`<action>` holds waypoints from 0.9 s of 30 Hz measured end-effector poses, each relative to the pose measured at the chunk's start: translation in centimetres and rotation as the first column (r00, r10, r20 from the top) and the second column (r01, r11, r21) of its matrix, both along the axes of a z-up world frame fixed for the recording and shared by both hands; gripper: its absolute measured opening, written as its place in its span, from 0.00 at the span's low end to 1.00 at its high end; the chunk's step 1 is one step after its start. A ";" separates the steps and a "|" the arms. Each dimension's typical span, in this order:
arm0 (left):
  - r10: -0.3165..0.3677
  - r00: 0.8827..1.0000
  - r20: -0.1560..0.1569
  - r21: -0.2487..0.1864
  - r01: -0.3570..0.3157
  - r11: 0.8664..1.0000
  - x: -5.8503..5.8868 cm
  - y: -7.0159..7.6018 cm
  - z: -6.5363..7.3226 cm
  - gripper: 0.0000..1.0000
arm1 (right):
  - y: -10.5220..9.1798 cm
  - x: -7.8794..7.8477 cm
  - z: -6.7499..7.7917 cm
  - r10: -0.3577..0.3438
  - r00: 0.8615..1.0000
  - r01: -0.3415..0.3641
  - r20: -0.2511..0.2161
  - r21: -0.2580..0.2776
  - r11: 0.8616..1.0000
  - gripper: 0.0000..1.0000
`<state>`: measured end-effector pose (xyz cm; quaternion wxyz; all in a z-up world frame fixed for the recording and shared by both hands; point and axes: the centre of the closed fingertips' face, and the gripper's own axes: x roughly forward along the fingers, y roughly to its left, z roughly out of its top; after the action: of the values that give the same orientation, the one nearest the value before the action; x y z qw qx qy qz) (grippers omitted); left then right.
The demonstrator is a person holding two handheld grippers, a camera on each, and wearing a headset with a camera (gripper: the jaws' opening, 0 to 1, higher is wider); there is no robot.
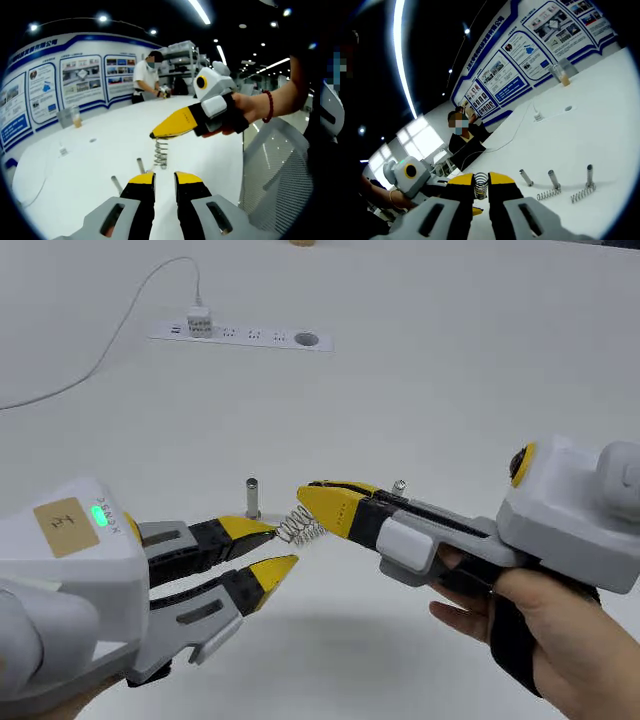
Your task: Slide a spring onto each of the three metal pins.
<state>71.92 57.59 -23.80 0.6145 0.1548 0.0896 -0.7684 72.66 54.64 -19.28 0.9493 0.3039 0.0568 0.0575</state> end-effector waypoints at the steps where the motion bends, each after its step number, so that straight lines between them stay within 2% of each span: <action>1: 0.006 1.000 0.000 0.006 -0.006 1.000 0.1 0.1 -0.2 0.16 | -0.1 0.1 0.0 -0.005 1.000 0.005 0.001 -0.010 1.000 0.11; 4: 0.025 1.000 0.004 0.036 -0.025 0.999 0.5 0.6 -1.1 0.19 | -0.5 0.4 -0.1 -0.020 1.000 0.020 0.001 -0.078 0.997 0.11; 6: 0.034 0.999 0.001 0.045 -0.034 0.998 0.7 0.8 -1.4 0.22 | -0.5 0.6 -0.2 -0.024 1.000 0.024 -0.004 -0.095 0.995 0.11; 8: 0.047 0.999 -0.010 0.056 -0.046 0.997 0.9 1.0 -1.7 0.25 | -0.9 0.8 -0.4 -0.040 0.999 0.039 -0.006 -0.130 0.991 0.11; 13: 0.064 0.998 -0.007 0.069 -0.063 0.996 1.3 1.5 -2.2 0.32 | -1.4 1.6 -0.7 -0.062 0.998 0.060 -0.004 -0.223 0.973 0.11; 19: 0.080 0.997 -0.022 0.085 -0.078 0.993 1.6 1.8 -2.7 0.41 | -1.8 2.7 -1.0 -0.070 0.997 0.071 0.014 -0.270 0.960 0.12; 27: 0.104 0.994 -0.045 0.091 -0.099 0.991 1.8 1.9 -3.1 0.49 | -2.5 4.4 -1.5 -0.084 0.996 0.085 0.018 -0.352 0.932 0.12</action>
<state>73.73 59.47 -26.94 0.6428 0.1580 0.1465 -0.7351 77.02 52.17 -20.76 0.9900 0.1308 0.0517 0.0057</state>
